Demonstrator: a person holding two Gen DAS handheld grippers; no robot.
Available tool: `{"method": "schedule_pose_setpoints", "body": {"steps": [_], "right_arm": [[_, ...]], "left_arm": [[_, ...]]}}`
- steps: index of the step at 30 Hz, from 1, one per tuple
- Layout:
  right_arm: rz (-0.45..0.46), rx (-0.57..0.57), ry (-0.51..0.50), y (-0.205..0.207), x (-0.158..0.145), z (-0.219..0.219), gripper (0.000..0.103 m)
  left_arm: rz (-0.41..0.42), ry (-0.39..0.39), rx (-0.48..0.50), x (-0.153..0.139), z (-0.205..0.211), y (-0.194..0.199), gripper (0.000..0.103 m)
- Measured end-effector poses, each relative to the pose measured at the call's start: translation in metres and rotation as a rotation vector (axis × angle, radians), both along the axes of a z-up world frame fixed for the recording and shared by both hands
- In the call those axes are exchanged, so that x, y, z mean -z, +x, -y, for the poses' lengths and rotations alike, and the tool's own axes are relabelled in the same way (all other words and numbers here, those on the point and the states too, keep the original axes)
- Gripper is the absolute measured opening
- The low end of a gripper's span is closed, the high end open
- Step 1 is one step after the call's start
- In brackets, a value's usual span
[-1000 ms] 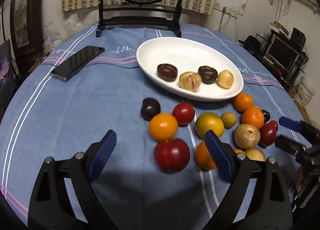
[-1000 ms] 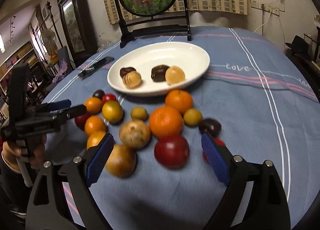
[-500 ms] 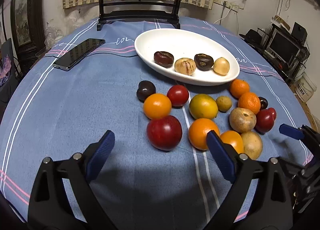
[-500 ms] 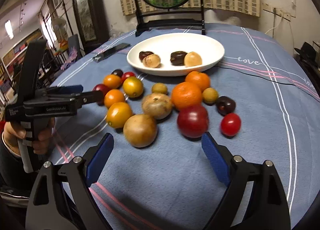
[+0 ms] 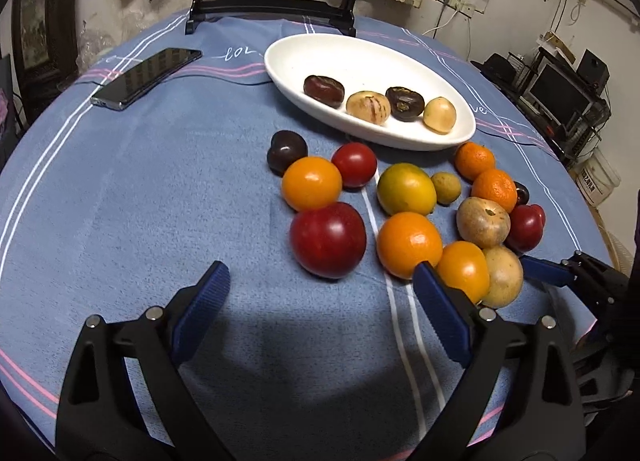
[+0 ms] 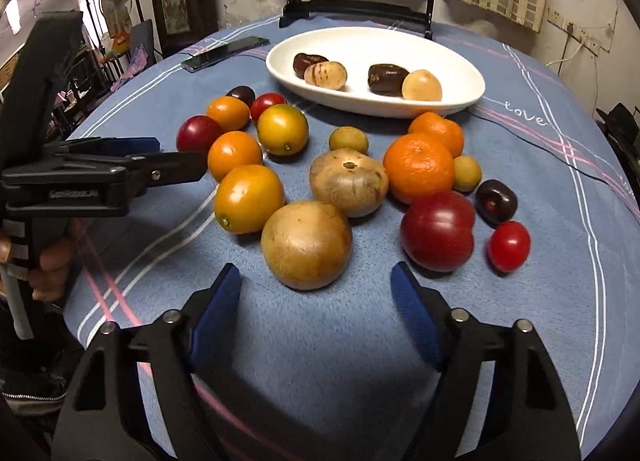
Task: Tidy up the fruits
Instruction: 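Grasp a large brown round fruit with the right tool while the left tool grasps a red plum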
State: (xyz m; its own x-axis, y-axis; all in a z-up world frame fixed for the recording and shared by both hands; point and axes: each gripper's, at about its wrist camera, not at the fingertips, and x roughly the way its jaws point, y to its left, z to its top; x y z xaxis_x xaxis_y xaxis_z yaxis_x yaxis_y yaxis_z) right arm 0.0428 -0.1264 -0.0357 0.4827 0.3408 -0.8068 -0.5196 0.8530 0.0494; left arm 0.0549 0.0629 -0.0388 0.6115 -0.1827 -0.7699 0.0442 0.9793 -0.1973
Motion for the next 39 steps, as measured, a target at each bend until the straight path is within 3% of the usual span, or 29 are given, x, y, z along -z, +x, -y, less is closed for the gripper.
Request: {"method": "schedule_pose_setpoints", "body": {"steps": [2, 8, 9, 11, 12, 24, 28, 37, 38, 39], "right_arm": [[-0.001, 0.004, -0.012, 0.004, 0.001, -0.005, 0.072], [-0.009, 0.031, 0.005, 0.015, 0.002, -0.012, 0.071], [-0.005, 0.036, 0.007, 0.015, 0.001, -0.011, 0.068], [0.002, 0.039, 0.017, 0.015, 0.0, -0.008, 0.048], [-0.01, 0.019, 0.041, 0.014, 0.0, -0.007, 0.045], [-0.01, 0.011, 0.135, 0.005, -0.003, 0.011, 0.044], [-0.007, -0.003, 0.149, 0.003, -0.003, 0.01, 0.044], [-0.008, -0.02, 0.17, 0.003, -0.003, 0.011, 0.044], [-0.008, -0.022, 0.171, 0.003, -0.003, 0.011, 0.044], [-0.009, -0.023, 0.172, 0.003, -0.003, 0.011, 0.044]], "left_arm": [[-0.014, -0.01, -0.002, 0.002, -0.002, 0.002, 0.095], [-0.02, -0.019, -0.003, 0.003, -0.002, 0.001, 0.095], [-0.02, -0.019, -0.004, 0.003, -0.002, 0.001, 0.095], [-0.024, -0.015, -0.006, 0.003, -0.002, 0.001, 0.095], [-0.026, -0.007, -0.008, 0.003, -0.001, 0.001, 0.095], [-0.02, 0.032, -0.052, 0.0, -0.006, 0.004, 0.094], [-0.004, 0.081, -0.075, -0.002, -0.01, 0.007, 0.09], [-0.019, 0.127, 0.001, 0.003, 0.017, 0.02, 0.062], [-0.016, 0.128, 0.004, 0.003, 0.019, 0.021, 0.057], [-0.01, 0.118, 0.017, 0.002, 0.021, 0.023, 0.043]]}}
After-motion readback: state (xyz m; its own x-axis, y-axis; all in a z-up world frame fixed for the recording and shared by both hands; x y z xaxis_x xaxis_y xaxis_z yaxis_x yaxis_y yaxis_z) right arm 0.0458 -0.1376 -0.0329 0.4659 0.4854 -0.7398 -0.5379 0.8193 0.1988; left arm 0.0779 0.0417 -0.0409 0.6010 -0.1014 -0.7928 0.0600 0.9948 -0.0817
